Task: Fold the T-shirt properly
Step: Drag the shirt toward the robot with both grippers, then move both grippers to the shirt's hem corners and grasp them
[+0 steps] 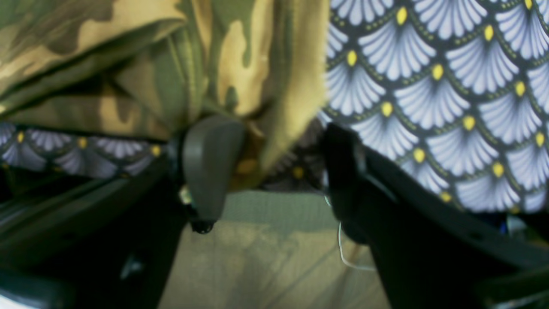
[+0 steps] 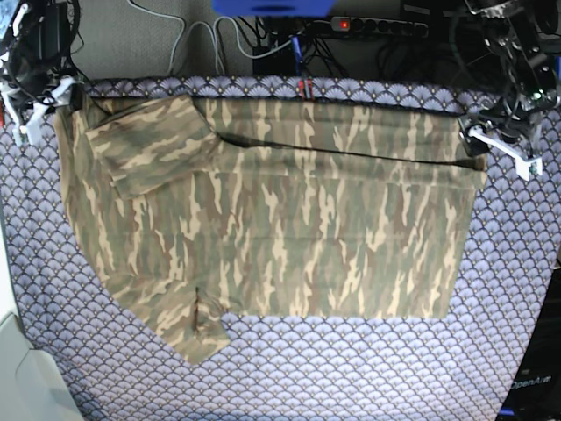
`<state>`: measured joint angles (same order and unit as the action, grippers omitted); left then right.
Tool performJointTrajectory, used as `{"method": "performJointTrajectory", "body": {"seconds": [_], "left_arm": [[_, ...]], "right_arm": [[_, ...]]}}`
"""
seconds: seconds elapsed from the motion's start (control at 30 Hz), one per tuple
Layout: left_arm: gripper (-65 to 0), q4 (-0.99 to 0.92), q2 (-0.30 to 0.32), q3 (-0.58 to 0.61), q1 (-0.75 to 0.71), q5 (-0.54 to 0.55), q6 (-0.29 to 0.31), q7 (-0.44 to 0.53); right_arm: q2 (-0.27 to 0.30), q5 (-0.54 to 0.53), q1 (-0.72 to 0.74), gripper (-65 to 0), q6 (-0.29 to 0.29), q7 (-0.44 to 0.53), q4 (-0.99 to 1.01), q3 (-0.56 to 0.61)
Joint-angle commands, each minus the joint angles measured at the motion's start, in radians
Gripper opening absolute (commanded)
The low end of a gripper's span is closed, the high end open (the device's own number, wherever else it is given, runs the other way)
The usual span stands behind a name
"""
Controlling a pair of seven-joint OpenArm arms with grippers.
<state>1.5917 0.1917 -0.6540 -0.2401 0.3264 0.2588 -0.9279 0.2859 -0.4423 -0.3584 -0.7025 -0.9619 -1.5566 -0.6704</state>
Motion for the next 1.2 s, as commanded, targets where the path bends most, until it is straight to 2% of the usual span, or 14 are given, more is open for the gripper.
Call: {"method": "performJointTrajectory", "body": {"seconds": [0.0, 0.1, 0.17, 0.27, 0.37, 0.43, 0.5, 0.63, 0.77, 0.87, 0.93, 1.03, 1.17], "left_arm": [[-11.5, 0.020, 0.016, -0.007, 0.005, 0.007, 0.004, 0.017], [-9.6, 0.022, 0.018, -0.014, 0.005, 0.007, 0.004, 0.023], [-9.7, 0.028, 0.010, -0.062, 0.008, 0.009, 0.004, 0.022], [-9.7, 0.028, 0.010, -0.091, 0.025, 0.010, 0.004, 0.014], [-9.7, 0.028, 0.016, -0.091, 0.032, 0.010, 0.004, 0.014], [-9.7, 0.028, 0.019, -0.091, 0.034, 0.007, 0.004, 0.013], [-9.7, 0.028, 0.019, -0.091, 0.035, 0.003, 0.003, 0.013], [-9.7, 0.058, 0.028, -0.088, 0.066, 0.000, -0.002, 0.013], [-9.7, 0.051, 0.035, -0.088, 0.135, -0.002, -0.003, 0.013], [-9.7, 0.034, 0.062, -0.085, 0.215, -0.016, -0.003, 0.013], [-9.7, -0.009, 0.073, -0.063, 0.284, -0.034, -0.003, 0.013], [-9.7, -0.135, 0.107, 0.010, 0.402, -0.117, 0.000, 0.023], [-9.7, -0.256, 0.117, 0.053, 0.489, -0.181, 0.003, 0.048]], "right_arm": [[0.020, 0.004, -0.004, -27.3, 0.004, 0.002, -0.011, -0.044], [0.020, 0.006, 0.002, -27.3, 0.004, 0.002, -0.011, -0.137], [0.031, 0.007, 0.012, -27.3, 0.004, 0.005, -0.011, -0.197], [0.082, 0.009, 0.081, -27.3, 0.004, 0.002, 0.003, -0.262], [0.161, 0.010, 0.180, -27.3, 0.004, 0.002, 0.049, -0.234], [0.218, 0.010, 0.264, -27.3, 0.004, 0.002, 0.114, -0.174], [0.272, 0.010, 0.391, -27.3, 0.004, 0.013, 0.224, -0.067], [0.327, 0.010, 0.666, -27.3, 0.004, 0.082, 0.486, 0.199], [0.326, 0.010, 0.882, -27.3, 0.004, 0.140, 0.713, 0.417], [0.293, 0.010, 0.991, -27.3, 0.004, 0.215, 0.847, 0.545], [0.276, 0.010, 1.027, -27.3, 0.004, 0.254, 0.884, 0.604], [0.247, 0.010, 1.048, -27.3, 0.004, 0.332, 0.905, 0.676], [0.235, 0.010, 1.047, -27.3, 0.004, 0.392, 0.907, 0.719]]}}
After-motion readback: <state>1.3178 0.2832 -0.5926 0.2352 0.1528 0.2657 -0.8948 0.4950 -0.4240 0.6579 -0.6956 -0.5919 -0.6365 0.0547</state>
